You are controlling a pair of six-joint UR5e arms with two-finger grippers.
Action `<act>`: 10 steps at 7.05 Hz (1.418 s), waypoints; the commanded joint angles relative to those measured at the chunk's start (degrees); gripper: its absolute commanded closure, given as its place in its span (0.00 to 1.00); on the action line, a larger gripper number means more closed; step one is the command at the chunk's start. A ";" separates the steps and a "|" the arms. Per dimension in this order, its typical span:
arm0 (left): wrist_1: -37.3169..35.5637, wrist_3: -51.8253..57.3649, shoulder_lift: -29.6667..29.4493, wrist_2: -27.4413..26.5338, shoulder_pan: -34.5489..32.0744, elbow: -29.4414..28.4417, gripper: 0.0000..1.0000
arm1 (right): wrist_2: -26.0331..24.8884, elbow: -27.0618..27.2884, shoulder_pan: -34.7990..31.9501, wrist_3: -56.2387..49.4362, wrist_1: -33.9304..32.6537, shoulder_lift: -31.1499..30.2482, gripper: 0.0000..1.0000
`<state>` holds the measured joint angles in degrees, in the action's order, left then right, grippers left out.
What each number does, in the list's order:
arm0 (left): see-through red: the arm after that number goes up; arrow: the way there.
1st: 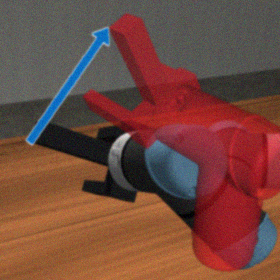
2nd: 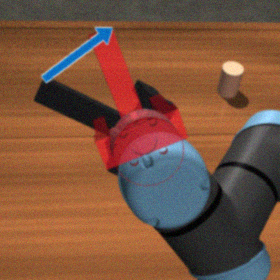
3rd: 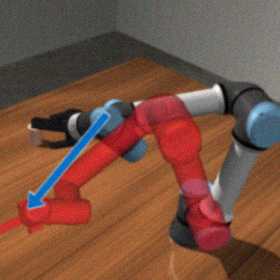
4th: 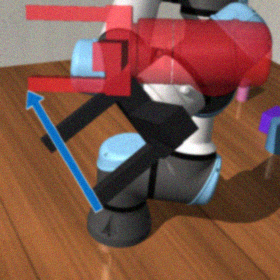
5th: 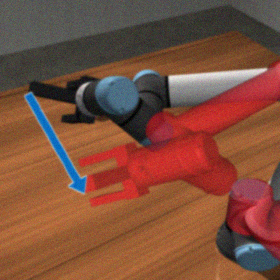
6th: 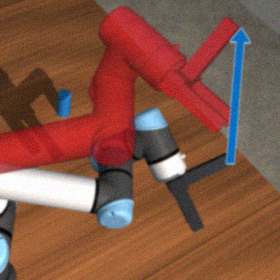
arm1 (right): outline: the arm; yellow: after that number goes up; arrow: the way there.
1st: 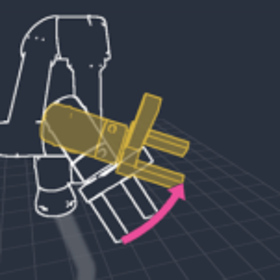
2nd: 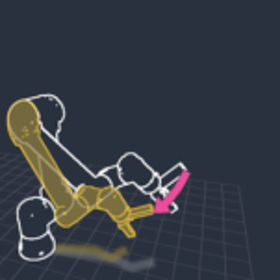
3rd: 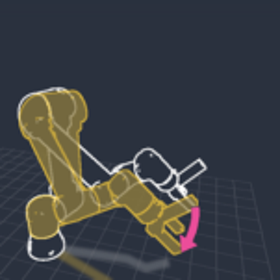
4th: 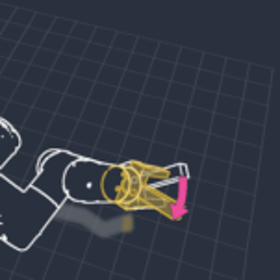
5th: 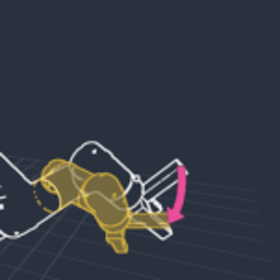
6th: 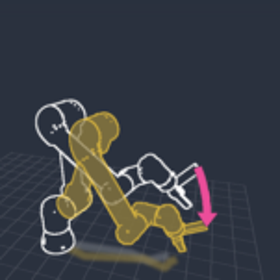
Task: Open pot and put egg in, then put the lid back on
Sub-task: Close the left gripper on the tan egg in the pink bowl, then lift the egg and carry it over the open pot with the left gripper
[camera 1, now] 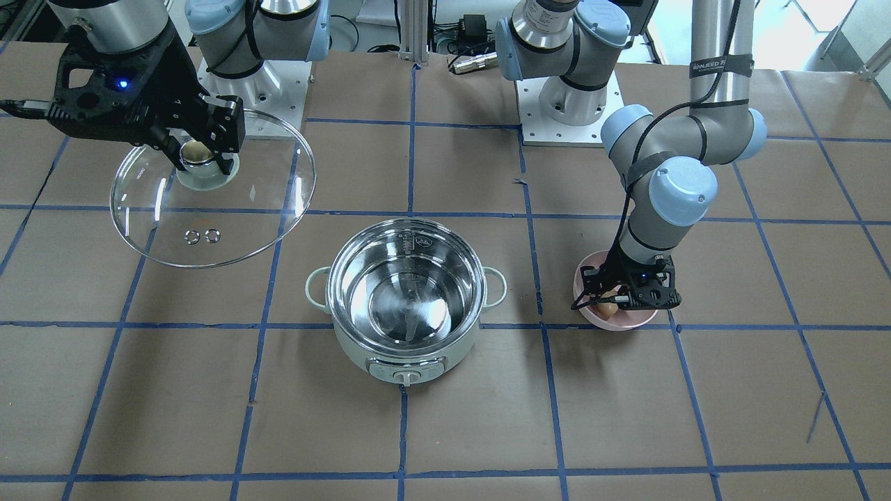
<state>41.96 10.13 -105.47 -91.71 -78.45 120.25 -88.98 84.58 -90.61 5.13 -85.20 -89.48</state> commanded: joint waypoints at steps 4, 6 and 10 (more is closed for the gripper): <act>18.80 -2.89 3.07 0.21 -2.22 -13.95 0.79 | 0.04 -0.29 0.00 -0.64 -0.05 0.09 0.94; 23.75 -7.03 3.16 5.09 -6.86 -19.68 0.79 | 0.12 -0.55 0.09 -0.65 0.04 0.27 0.94; 23.43 -21.70 2.46 5.05 -25.30 -26.12 0.79 | 0.30 -0.56 0.09 -0.73 0.13 0.36 0.93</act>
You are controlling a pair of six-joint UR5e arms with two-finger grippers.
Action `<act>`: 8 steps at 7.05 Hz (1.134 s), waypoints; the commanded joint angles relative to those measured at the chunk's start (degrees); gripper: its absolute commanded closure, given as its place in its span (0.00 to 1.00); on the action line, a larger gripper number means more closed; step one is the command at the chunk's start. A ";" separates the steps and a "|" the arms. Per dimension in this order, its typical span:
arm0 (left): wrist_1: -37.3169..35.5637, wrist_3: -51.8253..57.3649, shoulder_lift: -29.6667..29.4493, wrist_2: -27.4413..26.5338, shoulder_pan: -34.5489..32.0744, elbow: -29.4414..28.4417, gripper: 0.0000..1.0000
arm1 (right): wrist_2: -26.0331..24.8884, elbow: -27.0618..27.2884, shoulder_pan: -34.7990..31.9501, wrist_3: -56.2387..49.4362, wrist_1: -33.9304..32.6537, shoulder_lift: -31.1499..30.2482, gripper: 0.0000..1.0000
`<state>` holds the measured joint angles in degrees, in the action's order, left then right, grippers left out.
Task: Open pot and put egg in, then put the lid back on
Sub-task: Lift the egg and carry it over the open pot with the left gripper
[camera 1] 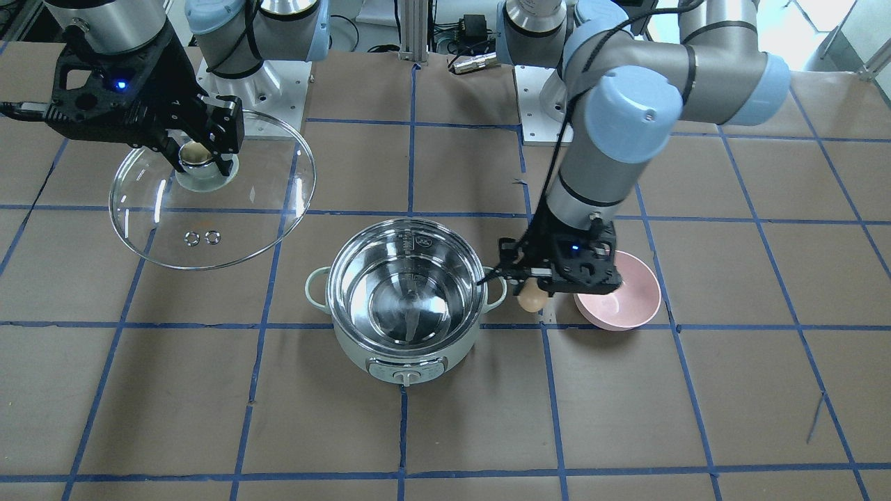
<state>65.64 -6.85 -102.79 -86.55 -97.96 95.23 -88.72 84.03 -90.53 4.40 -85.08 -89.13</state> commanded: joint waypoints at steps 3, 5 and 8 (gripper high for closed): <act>-7.68 -6.69 -3.98 -0.20 -9.34 -0.40 0.79 | 0.13 0.17 0.00 -0.09 -0.08 0.01 0.93; -10.27 -6.07 -6.80 -3.00 -9.80 0.74 0.79 | 0.13 0.17 0.00 -0.09 -0.08 0.01 0.93; -11.15 -5.99 -8.30 -4.33 -10.15 2.24 0.79 | -0.04 0.35 0.00 -0.18 0.01 0.01 0.94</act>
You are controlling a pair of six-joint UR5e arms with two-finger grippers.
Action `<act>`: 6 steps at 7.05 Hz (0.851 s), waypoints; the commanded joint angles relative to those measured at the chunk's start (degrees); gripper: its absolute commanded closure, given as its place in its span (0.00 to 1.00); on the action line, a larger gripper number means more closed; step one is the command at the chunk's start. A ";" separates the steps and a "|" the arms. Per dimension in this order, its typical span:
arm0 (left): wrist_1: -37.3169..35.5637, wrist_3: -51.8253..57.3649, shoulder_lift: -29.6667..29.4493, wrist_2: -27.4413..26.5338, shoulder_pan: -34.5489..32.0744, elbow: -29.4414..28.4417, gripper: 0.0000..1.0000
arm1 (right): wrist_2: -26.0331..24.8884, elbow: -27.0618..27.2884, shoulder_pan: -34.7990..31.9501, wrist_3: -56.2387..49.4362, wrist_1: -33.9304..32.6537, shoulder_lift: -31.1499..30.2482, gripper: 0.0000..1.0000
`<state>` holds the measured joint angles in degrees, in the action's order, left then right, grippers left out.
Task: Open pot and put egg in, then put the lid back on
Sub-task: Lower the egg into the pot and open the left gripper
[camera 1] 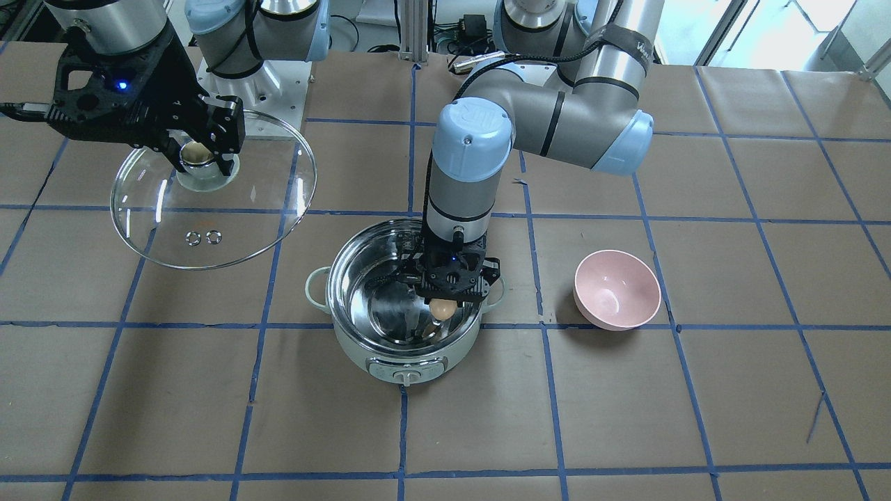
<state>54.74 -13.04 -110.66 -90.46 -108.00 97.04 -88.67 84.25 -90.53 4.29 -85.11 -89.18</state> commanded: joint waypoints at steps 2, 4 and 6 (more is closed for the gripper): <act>-0.25 0.03 -0.61 -1.47 -0.19 1.40 0.79 | -0.19 0.13 0.00 -0.07 0.03 -0.03 0.94; -0.25 -0.14 -1.40 -1.56 -0.45 1.40 0.49 | -0.10 0.13 0.00 -0.07 0.03 -0.03 0.94; -0.33 -0.23 -0.79 -2.26 -0.45 1.05 0.12 | -0.01 0.13 0.00 -0.07 0.03 -0.03 0.93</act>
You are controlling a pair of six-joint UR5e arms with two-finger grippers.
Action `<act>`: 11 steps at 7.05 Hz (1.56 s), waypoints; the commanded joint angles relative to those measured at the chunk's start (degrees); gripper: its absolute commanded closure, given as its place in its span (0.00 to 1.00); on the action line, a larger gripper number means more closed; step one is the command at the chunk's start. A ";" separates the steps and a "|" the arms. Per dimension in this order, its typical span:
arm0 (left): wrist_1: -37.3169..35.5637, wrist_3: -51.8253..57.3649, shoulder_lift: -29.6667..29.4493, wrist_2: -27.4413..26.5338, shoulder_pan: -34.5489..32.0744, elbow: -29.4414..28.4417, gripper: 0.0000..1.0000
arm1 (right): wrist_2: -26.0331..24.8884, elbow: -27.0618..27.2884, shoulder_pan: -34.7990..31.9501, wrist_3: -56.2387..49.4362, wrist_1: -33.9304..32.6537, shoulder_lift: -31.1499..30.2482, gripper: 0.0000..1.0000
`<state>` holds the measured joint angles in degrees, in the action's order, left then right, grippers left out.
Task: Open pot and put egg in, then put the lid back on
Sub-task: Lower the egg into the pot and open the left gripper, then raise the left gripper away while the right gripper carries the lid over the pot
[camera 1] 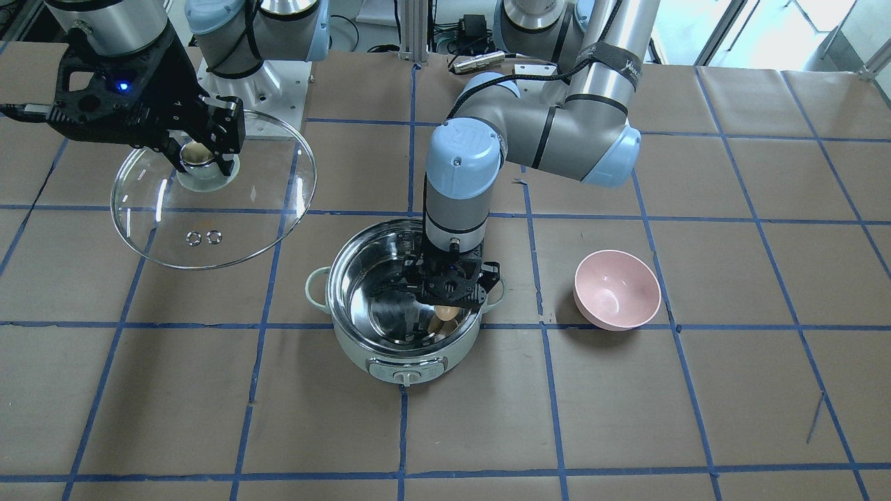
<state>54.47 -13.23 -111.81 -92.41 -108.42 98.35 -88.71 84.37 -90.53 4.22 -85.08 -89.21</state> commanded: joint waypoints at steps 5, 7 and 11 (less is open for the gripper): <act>11.75 0.57 10.54 0.03 4.50 -5.00 0.00 | -0.05 -1.14 -0.61 0.44 -0.09 0.26 0.93; 21.24 7.81 16.07 0.13 13.46 -5.54 0.00 | 0.82 -3.94 -4.80 1.93 -1.14 5.06 0.93; 42.29 11.48 23.48 0.47 21.85 -13.70 0.00 | -0.14 -6.68 -19.75 17.02 -16.86 20.63 0.93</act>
<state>93.60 -1.78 -89.07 -92.19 -87.21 86.87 -88.64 77.86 -106.72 16.19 -97.85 -72.10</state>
